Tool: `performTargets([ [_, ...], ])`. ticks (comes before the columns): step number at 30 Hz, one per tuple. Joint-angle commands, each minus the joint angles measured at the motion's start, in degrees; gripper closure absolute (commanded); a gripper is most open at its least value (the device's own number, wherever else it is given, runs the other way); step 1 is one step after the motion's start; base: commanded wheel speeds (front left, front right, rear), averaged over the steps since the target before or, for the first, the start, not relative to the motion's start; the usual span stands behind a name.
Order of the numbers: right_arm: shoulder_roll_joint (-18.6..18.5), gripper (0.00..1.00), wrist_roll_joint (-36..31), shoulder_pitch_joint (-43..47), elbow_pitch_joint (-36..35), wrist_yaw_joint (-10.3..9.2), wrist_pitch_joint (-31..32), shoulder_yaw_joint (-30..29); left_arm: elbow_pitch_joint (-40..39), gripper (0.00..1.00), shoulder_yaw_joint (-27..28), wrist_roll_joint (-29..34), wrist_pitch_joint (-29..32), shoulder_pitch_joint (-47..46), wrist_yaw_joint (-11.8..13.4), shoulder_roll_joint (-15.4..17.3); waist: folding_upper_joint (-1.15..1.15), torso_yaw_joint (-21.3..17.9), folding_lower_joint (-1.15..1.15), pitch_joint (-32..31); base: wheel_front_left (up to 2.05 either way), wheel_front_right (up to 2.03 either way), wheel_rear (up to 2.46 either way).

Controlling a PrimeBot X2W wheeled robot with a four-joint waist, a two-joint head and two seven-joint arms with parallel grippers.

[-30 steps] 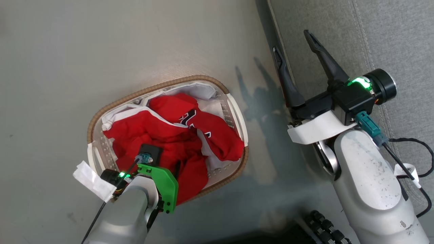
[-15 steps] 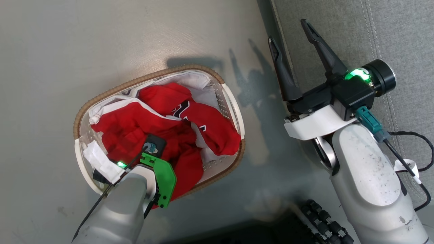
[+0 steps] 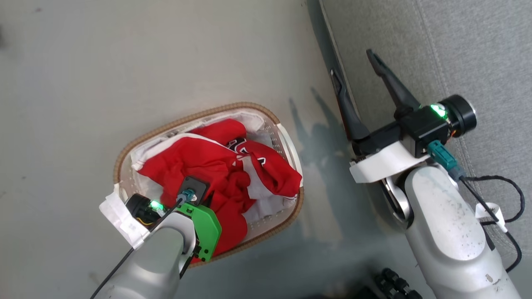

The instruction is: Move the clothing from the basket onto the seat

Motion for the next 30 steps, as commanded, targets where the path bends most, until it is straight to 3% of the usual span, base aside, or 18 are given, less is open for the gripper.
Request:
performTargets([
  [1,-0.20,0.00,-0.21,1.64,0.62,-0.06,-0.27,-0.25,-0.77,1.00,0.23,-0.27,-0.65,1.02,-0.13,0.26,0.00,2.29,0.00,-5.66,0.00,0.00,0.00],
  [15,-0.52,0.00,0.22,11.29,3.87,-0.06,-0.27,-1.94,-23.94,1.00,11.39,4.32,-0.83,12.96,2.88,3.11,0.00,7.81,0.00,-21.82,0.00,0.00,0.00],
  [23,-0.40,0.00,0.82,16.03,4.57,-0.06,-0.27,-2.30,-37.73,1.00,20.14,8.84,-0.82,20.09,2.07,2.77,0.00,8.93,0.00,-28.67,0.00,0.00,0.00],
  [30,-0.30,0.00,1.10,18.05,4.70,-0.06,-0.27,-1.32,-46.07,1.00,25.54,11.88,-0.83,22.46,0.89,1.47,0.00,8.79,0.00,-31.13,0.00,0.00,0.00],
])
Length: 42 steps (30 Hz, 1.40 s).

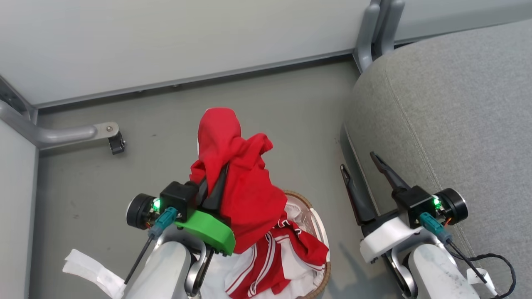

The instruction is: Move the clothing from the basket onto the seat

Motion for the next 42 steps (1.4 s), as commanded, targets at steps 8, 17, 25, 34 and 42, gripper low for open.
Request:
performTargets([
  [8,-0.10,0.00,0.66,3.76,1.33,-0.06,-0.27,2.17,-6.13,1.00,2.81,1.59,-0.05,1.56,-1.10,-1.07,0.00,1.23,0.00,-5.21,0.00,0.00,0.00],
  [17,-0.18,0.00,5.18,2.14,-3.89,-0.06,-0.27,11.50,-7.36,1.00,1.70,1.71,-0.05,1.97,-1.29,-1.42,0.00,2.10,0.00,-5.96,0.00,0.00,0.00],
  [25,-1.22,0.00,7.93,-6.14,-0.78,-0.07,-0.27,22.11,-8.26,1.00,-2.88,-0.12,-0.05,1.01,-1.33,-1.45,0.00,4.80,0.00,-4.81,0.00,0.00,0.00],
  [34,-0.66,0.00,5.54,-12.19,8.33,-0.07,-0.21,23.58,-8.94,1.00,-9.85,-3.15,-0.04,0.02,-1.30,-1.47,0.00,7.61,0.00,-4.35,0.00,0.00,0.00],
  [42,-0.49,0.00,9.44,-15.14,15.85,-0.07,-0.21,28.83,-8.61,1.00,-13.66,-6.07,-0.05,-0.33,-1.31,-1.46,0.00,8.67,0.00,-5.00,0.00,0.00,0.00],
])
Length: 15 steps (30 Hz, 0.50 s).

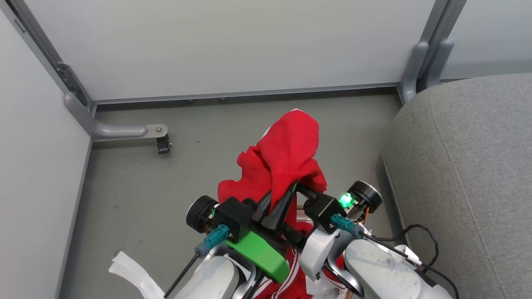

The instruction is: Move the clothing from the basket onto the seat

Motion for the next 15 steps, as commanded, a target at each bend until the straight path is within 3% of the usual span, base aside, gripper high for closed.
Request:
performTargets([
  [1,-0.12,0.00,0.44,-0.76,0.21,-0.08,-0.14,0.33,0.08,1.00,-0.31,-0.88,-0.05,-1.12,-0.13,0.07,0.00,0.16,0.00,-0.12,0.00,0.00,0.00],
  [8,-0.06,0.00,-0.40,-1.24,-0.51,-0.08,-0.14,-0.86,0.37,1.00,-2.19,-2.47,-0.04,-1.31,-0.13,0.06,0.00,0.68,0.00,-0.18,0.00,0.00,0.00],
  [9,-0.01,1.00,-0.41,-1.12,-1.00,-0.08,-0.14,-1.28,0.42,1.00,-2.36,-2.72,-0.05,-1.33,-0.13,0.06,0.00,0.74,0.00,-0.14,0.00,0.00,0.00],
  [15,0.04,1.00,-0.78,0.88,-1.58,-0.08,-0.14,-2.35,1.11,1.00,-1.03,-2.20,-0.04,-1.36,-0.13,0.09,0.00,0.71,0.00,-0.15,0.00,0.00,0.00],
])
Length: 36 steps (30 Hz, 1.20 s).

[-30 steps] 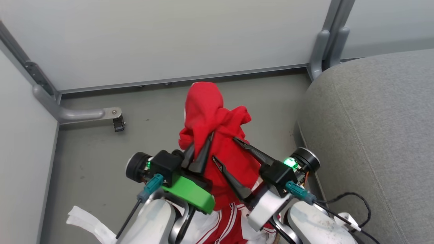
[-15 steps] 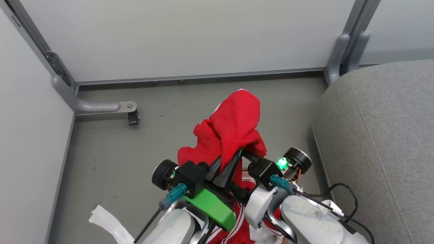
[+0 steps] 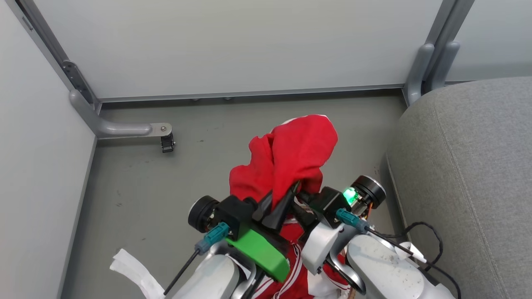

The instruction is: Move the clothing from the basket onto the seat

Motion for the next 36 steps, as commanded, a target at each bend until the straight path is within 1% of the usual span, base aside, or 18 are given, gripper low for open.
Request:
performTargets([
  [1,-0.24,1.00,-0.28,1.47,-0.11,-0.08,-0.14,-0.63,-0.03,0.94,1.07,0.94,-0.04,-0.49,-0.13,0.10,0.00,-0.40,0.00,-0.04,0.00,0.00,0.00],
  [2,-0.30,1.00,-0.17,1.70,-0.22,-0.08,-0.14,-0.99,-0.16,0.60,1.67,1.41,-0.04,-0.24,-0.13,0.09,0.00,-0.76,0.00,-0.03,0.00,0.00,0.00],
  [3,-0.33,1.00,-0.06,2.16,-0.41,-0.08,-0.14,-1.29,0.07,0.20,2.54,1.88,-0.03,0.25,-0.10,0.09,0.00,-1.35,0.00,-0.01,0.00,0.00,0.00],
  [4,-0.43,1.00,-0.07,2.51,-0.64,-0.08,-0.14,-1.56,-0.08,0.00,3.15,2.39,-0.04,0.36,-0.11,0.09,0.00,-1.85,0.00,0.06,0.00,0.00,0.00],
  [8,-0.89,1.00,-0.25,4.10,-2.26,-0.08,-0.14,-3.17,-0.14,0.00,5.96,4.02,-0.04,1.08,-0.08,0.08,0.00,-5.30,0.00,0.55,0.00,0.00,0.00],
  [12,-1.23,1.00,-0.33,5.39,-4.05,-0.08,-0.14,-5.18,-0.74,0.00,8.43,5.81,-0.03,1.38,-0.09,0.11,0.00,-9.95,0.00,1.11,0.00,0.00,0.00],
  [18,-1.61,1.00,-0.59,6.81,-6.60,-0.09,-0.14,-6.95,-0.20,0.00,11.15,8.12,-0.01,1.99,-0.11,0.08,0.00,-18.99,0.00,2.09,0.00,0.00,0.00],
  [19,-1.70,1.00,-0.60,7.04,-6.96,-0.08,-0.14,-7.11,-0.10,0.00,11.49,8.53,0.00,2.05,-0.12,0.09,0.00,-20.67,0.00,2.21,0.00,0.00,0.00],
  [20,-1.85,1.00,-0.51,7.48,-7.74,-0.08,-0.14,-7.60,0.23,0.00,11.87,9.24,-0.01,2.16,-0.12,0.19,0.00,-23.39,0.00,2.46,0.00,0.00,0.00],
  [27,-2.22,1.00,-0.41,8.02,-9.83,-0.08,-0.14,-8.61,0.66,0.00,12.56,9.84,0.00,2.37,-0.13,0.53,0.00,-31.38,0.00,3.90,0.00,0.00,0.00],
  [31,-2.84,1.00,-0.52,7.15,-10.34,-0.08,-0.14,-10.05,0.98,0.00,12.46,10.30,-0.01,1.74,-0.13,0.82,0.00,-33.98,0.00,5.69,0.00,0.00,0.00],
  [36,-4.26,1.00,-1.08,4.00,-10.97,-0.08,-0.14,-12.46,0.94,0.00,11.90,11.11,0.00,-0.34,-0.13,1.35,0.00,-34.13,0.00,8.85,0.00,0.00,0.00],
])
